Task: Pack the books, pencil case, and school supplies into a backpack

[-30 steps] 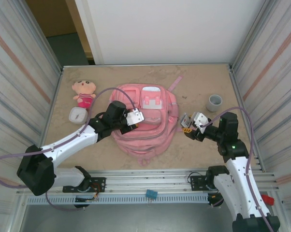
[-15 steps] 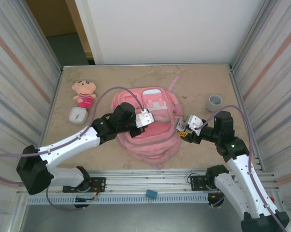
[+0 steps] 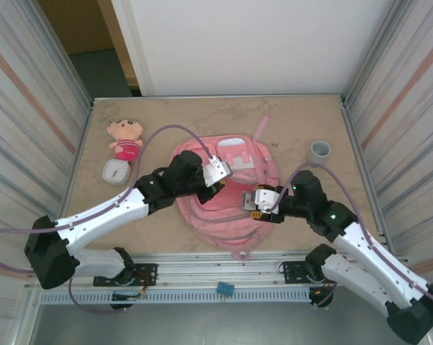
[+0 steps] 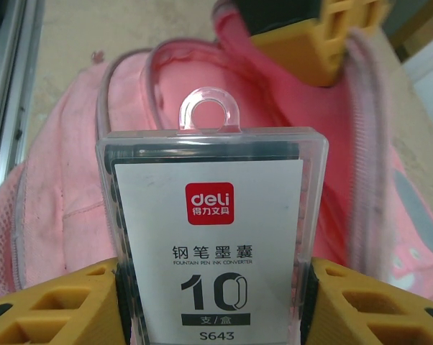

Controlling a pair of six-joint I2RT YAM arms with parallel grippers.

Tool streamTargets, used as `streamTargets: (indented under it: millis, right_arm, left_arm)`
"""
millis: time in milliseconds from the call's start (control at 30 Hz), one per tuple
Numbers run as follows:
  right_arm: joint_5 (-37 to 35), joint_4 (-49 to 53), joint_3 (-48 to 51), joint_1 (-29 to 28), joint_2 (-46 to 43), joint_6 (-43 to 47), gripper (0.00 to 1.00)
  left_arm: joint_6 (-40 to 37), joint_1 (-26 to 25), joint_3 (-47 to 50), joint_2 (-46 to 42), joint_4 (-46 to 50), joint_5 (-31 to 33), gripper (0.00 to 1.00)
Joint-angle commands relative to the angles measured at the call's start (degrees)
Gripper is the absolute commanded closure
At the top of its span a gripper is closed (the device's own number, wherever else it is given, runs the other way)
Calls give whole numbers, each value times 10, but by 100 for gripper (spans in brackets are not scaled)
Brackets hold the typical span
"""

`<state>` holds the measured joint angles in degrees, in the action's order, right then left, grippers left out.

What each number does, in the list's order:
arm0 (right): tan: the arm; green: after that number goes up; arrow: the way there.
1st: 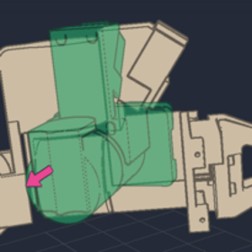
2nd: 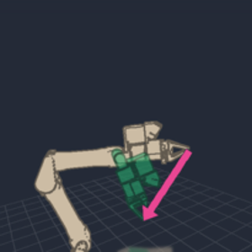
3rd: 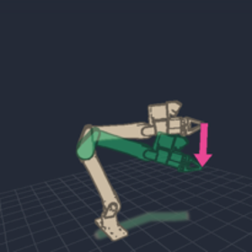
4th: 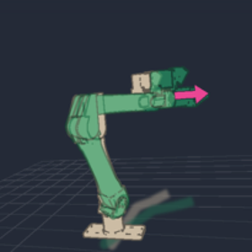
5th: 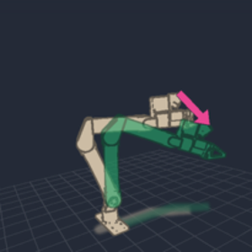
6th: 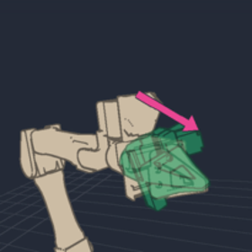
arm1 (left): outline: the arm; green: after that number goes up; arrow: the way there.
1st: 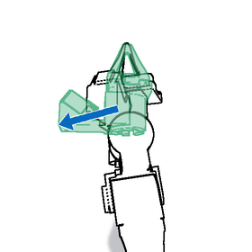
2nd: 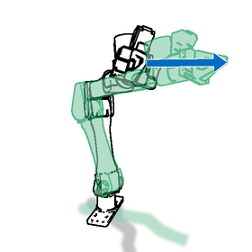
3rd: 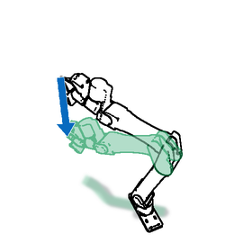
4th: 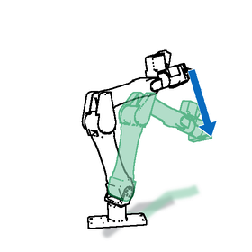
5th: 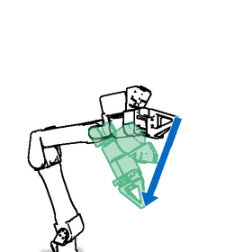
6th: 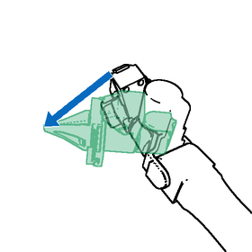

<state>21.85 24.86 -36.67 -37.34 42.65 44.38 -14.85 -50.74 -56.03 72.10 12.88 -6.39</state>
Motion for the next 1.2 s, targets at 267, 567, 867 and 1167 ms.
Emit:
streamTargets:
  millis: [267,567,867,1167]
  right_arm:
    - [-89,-115,-26,-43,117,5,38]
    - [-104,-118,-15,-45,90,-15,33]
    - [-111,-124,33,-46,-43,-131,36]
    - [-111,-161,18,-25,-32,-117,24]
  left_arm:
    - [39,3,-24,-41,-103,-45,100]
    - [43,13,-13,-46,-113,-47,100]
    - [41,18,2,-43,-117,-55,100]
    - [2,18,23,-43,-122,-99,100]
